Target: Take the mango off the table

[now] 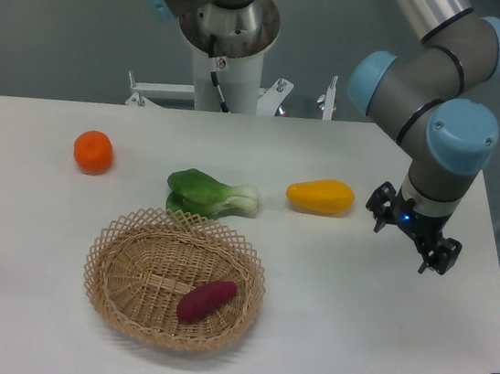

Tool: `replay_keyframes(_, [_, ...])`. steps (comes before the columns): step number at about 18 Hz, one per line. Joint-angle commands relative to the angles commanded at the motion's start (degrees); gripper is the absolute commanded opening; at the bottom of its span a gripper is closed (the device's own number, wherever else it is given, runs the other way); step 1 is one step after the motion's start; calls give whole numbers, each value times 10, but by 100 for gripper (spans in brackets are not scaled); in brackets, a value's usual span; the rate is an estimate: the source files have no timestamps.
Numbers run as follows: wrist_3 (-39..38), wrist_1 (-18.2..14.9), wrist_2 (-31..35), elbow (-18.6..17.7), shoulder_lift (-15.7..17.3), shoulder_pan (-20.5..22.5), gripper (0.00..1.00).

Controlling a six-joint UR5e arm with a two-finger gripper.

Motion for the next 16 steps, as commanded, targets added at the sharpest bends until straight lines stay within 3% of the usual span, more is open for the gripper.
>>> replay_keyframes(10, [-14, 1, 1, -1, -1, -3, 100])
replay_keyframes(16, [-83, 23, -13, -39, 17, -4, 100])
